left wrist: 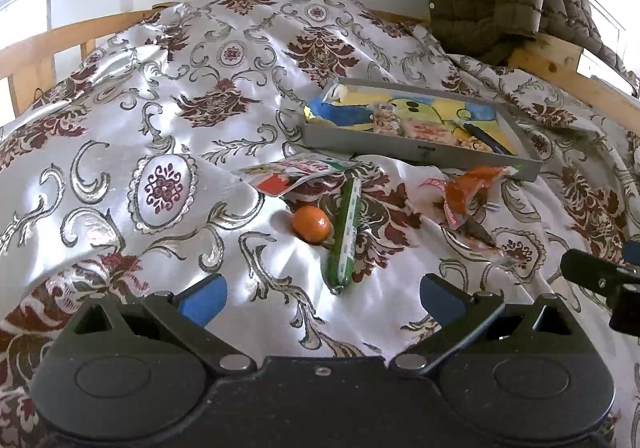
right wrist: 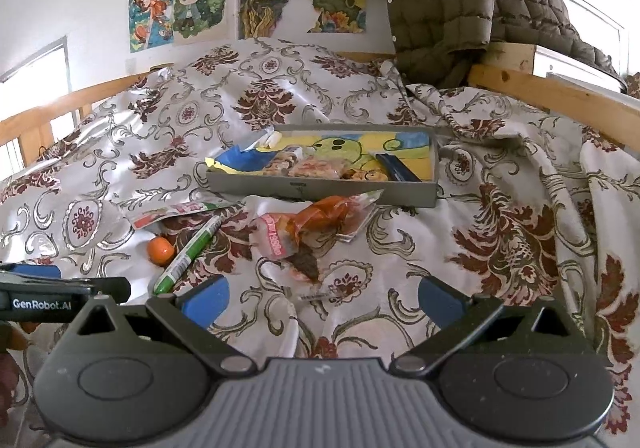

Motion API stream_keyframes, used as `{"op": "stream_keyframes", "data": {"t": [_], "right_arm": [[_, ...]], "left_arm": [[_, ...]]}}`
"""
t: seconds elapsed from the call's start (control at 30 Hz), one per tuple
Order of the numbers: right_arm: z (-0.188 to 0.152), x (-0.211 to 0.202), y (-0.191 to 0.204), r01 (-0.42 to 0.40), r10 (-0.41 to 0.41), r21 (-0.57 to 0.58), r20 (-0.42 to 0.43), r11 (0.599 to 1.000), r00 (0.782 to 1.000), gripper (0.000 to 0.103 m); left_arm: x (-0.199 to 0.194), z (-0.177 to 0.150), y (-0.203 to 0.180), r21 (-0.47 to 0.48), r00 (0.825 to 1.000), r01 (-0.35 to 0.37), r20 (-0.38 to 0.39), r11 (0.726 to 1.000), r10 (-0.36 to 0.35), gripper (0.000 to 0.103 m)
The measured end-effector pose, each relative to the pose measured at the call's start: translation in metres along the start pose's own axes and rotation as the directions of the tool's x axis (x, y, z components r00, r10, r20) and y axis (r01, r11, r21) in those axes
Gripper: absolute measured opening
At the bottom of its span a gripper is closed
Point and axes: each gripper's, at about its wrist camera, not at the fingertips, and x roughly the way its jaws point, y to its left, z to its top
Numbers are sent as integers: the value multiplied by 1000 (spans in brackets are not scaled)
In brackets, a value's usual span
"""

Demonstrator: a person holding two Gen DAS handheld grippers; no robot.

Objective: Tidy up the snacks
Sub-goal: 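Grasp the green stick pack with left tool while right tool grasps dark packet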

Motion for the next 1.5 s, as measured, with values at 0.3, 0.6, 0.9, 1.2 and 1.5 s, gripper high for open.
{"op": "stream_keyframes", "data": {"t": [0.3,0.6,0.9,1.2,1.5], "right_arm": [[-1,26,-12,-69,69,-22,12,997,998,103],[-8,51,-23,-90,89,-12,-47,996,995,103],[-5,68,-17,-130,128,-41,-65,991,990,103],[4,96,-13,-152,147,-69,-72,986,987,100],[12,129,-18,-134,125,-78,-112,988,986,79]], "left_arm": [[30,14,-10,51,999,38,-8,998,-38,102],[62,30,-20,216,996,85,-26,973,-81,102],[77,39,-6,240,994,111,-41,964,-104,102],[91,47,6,229,986,159,-83,960,-144,102],[103,57,-9,288,967,251,-105,924,-230,97]]}}
